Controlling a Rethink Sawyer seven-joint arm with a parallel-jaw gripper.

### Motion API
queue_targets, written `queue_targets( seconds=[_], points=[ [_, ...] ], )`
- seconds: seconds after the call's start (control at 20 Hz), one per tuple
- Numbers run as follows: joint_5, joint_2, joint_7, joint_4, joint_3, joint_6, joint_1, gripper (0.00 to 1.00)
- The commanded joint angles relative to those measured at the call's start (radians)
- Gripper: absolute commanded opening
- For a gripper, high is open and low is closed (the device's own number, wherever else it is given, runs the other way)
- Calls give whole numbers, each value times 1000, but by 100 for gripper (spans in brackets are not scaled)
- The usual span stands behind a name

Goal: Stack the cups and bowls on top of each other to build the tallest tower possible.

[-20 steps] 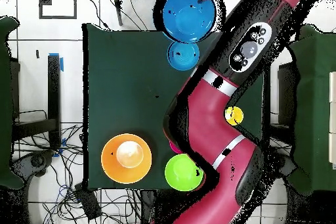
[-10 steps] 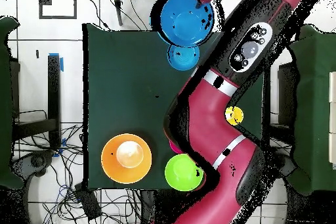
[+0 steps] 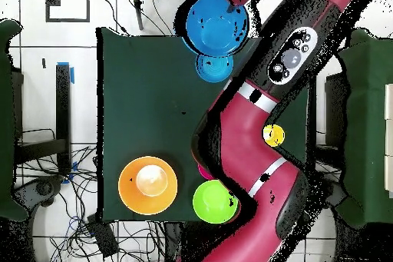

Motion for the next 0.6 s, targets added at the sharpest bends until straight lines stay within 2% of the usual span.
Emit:
queue_targets(
  seconds=[0.05,0.6],
  points=[
    [-70,18,-296,-104,-51,88,-8,0],
    [-60,30,-295,-115,-27,68,-16,0]
  ],
)
